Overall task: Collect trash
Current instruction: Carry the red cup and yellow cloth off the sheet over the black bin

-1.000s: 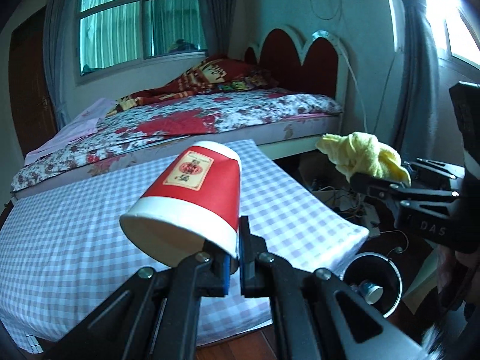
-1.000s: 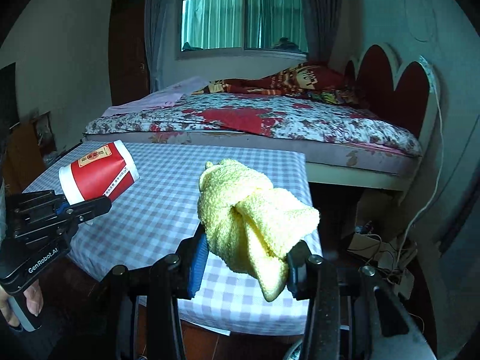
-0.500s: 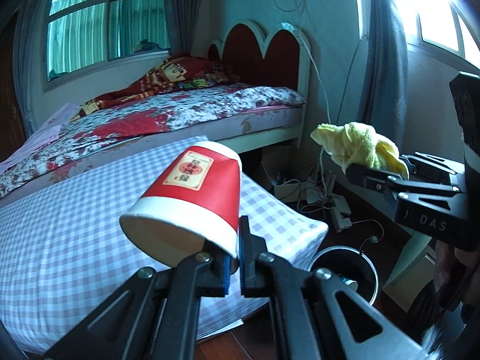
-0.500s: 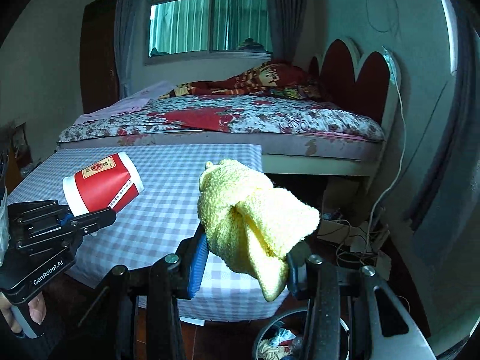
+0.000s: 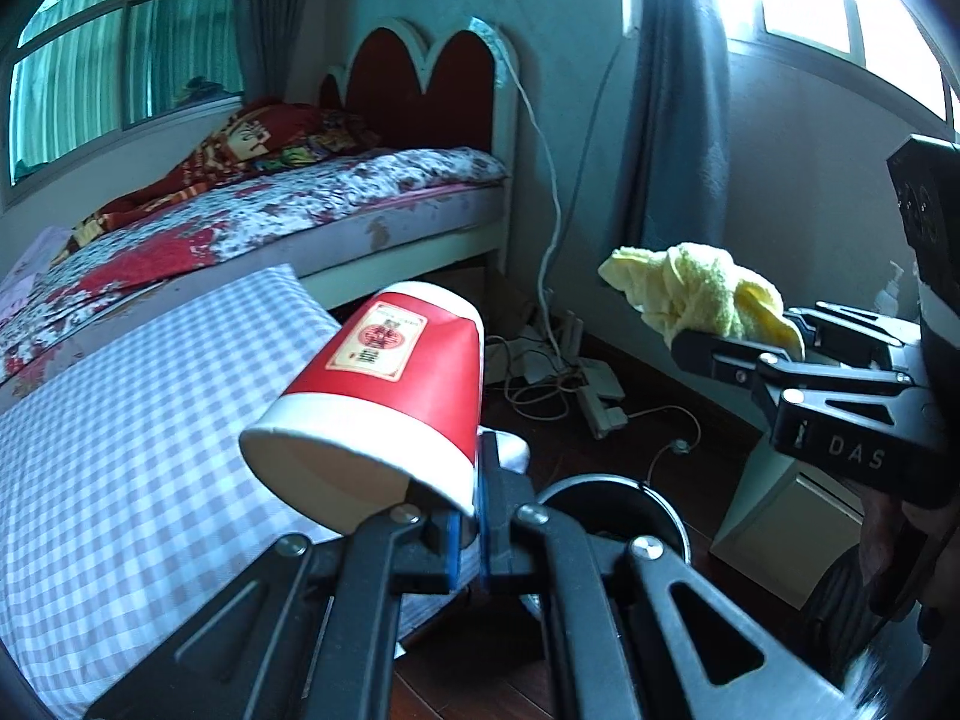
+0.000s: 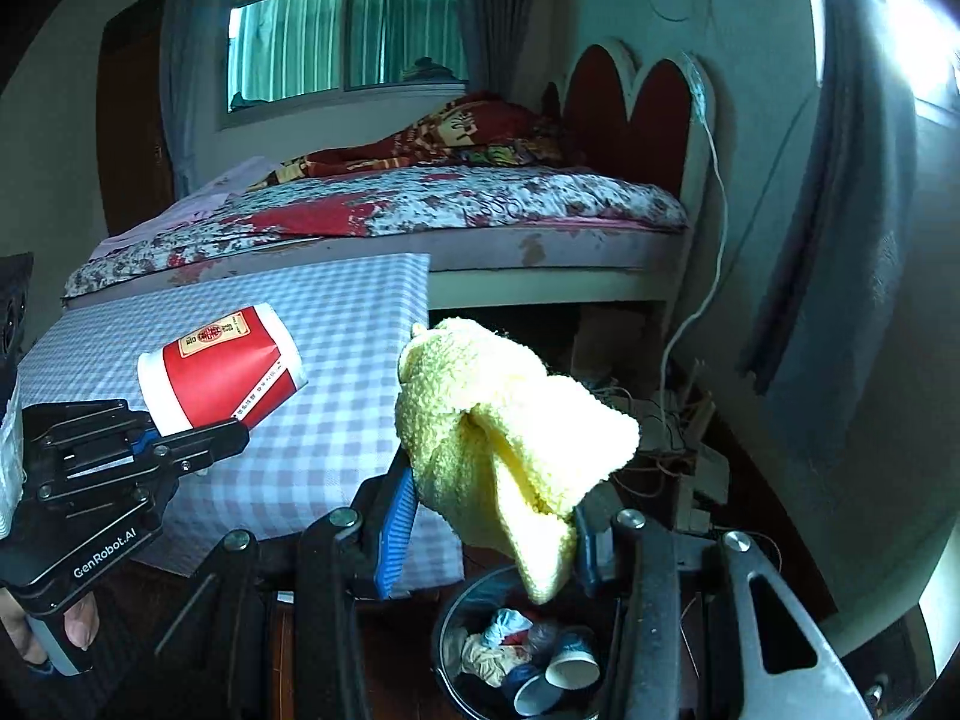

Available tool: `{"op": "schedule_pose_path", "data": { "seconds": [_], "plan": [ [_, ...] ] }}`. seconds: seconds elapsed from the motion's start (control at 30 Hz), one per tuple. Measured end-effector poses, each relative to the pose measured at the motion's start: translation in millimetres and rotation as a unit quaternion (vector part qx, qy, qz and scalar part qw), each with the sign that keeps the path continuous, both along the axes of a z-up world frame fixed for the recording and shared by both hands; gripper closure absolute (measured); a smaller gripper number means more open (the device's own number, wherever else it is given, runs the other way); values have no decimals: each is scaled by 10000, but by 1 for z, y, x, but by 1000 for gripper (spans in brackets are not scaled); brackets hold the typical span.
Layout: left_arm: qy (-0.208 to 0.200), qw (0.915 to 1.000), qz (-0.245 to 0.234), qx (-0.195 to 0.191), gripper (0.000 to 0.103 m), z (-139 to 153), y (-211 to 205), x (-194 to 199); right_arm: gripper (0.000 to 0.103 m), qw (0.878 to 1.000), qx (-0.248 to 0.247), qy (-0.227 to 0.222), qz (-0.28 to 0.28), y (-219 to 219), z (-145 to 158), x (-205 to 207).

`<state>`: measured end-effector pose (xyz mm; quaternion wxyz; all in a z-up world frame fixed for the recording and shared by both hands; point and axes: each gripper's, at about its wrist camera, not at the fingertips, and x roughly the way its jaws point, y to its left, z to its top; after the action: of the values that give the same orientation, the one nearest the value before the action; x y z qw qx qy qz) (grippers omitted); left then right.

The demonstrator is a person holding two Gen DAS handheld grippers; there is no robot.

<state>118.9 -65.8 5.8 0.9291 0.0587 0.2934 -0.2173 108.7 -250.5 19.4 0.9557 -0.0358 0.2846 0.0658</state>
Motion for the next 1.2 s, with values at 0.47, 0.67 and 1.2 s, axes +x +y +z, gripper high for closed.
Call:
{"op": "schedule_pose_path", "data": {
  "seconds": [0.47,0.67,1.2],
  "plan": [
    [401,9968,-676,152,99,-31,-61,-13,58,9978,331,404,-398,-66,-37,-21],
    [692,9932,-907,246,99,-50,-84,-12,58,9958,348,687,-494,-84,-64,-22],
    [1773,9772,-1121,317,99,-131,-122,21,57,9853,243,1686,-147,-107,-159,16]
  ]
}}
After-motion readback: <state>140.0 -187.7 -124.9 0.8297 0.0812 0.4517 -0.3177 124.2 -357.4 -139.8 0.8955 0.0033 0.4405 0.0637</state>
